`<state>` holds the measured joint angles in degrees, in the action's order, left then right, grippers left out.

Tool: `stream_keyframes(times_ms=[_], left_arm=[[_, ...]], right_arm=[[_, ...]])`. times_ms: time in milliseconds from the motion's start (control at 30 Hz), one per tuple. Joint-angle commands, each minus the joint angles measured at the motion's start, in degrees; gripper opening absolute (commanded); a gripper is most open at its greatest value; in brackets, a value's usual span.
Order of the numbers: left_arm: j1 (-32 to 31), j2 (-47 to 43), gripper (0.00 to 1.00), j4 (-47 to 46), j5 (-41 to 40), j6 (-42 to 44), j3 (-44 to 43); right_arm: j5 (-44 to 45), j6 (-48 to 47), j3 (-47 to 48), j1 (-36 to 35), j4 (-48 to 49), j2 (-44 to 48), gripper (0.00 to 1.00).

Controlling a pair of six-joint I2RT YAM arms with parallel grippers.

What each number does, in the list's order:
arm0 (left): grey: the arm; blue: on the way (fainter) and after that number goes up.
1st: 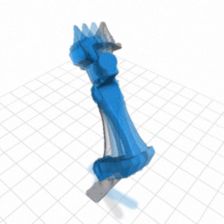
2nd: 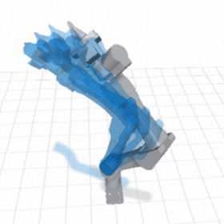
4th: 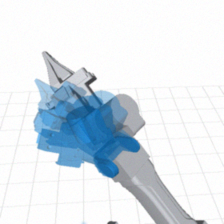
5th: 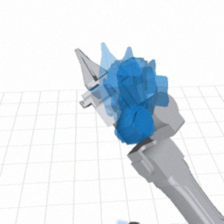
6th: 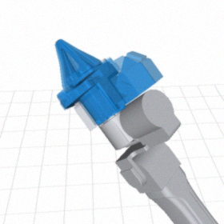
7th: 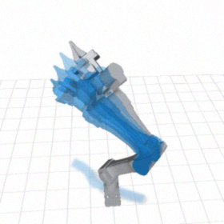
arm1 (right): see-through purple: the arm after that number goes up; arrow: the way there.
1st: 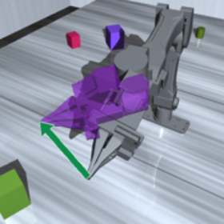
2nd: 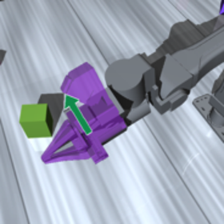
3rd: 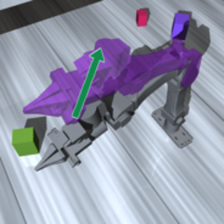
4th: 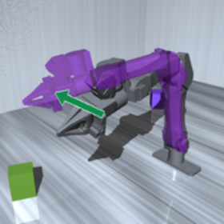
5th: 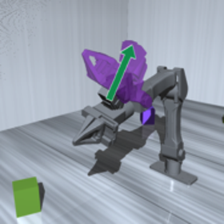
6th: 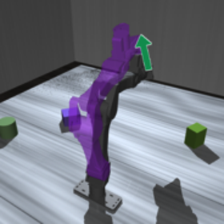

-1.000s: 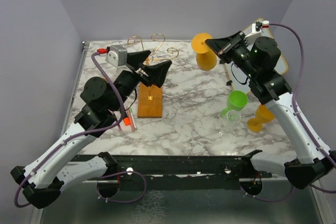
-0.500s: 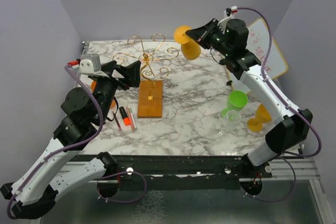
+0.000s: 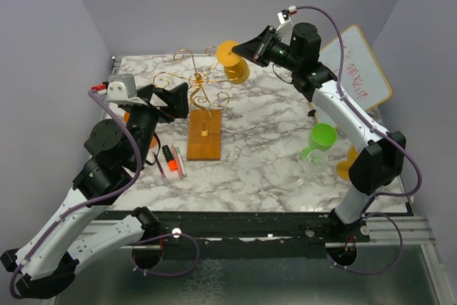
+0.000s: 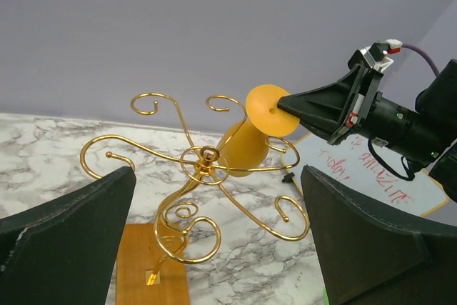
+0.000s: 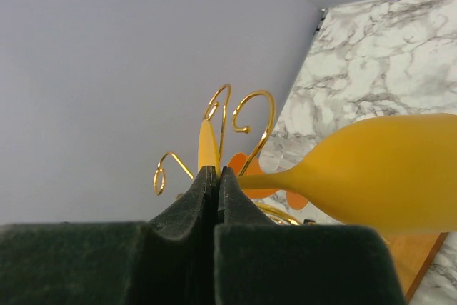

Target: Place the wine glass upside down on the wine glass rack

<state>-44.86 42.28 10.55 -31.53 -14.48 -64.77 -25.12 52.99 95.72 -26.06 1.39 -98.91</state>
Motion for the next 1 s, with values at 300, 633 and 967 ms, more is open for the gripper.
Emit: stream_keyframes(times_ms=[300, 633, 967], left_arm=[[-0.2, 1.8, 0.99, -1.1, -1.4, -0.9, 2.2], [-0.3, 2.8, 0.99, -2.1, -1.7, -0.8, 3.3], [-0.2, 3.8, 0.99, -2.0, -1.9, -0.5, 3.7]], right_arm=[[-9.4, 1.6, -2.6, -1.3, 0.2, 3.9, 0.01], [-12.8, -2.5, -2.3, -1.4, -5.5, 5.6, 0.01], [-11.7, -3.3, -2.9, -1.3, -8.9, 6.2, 0.01]])
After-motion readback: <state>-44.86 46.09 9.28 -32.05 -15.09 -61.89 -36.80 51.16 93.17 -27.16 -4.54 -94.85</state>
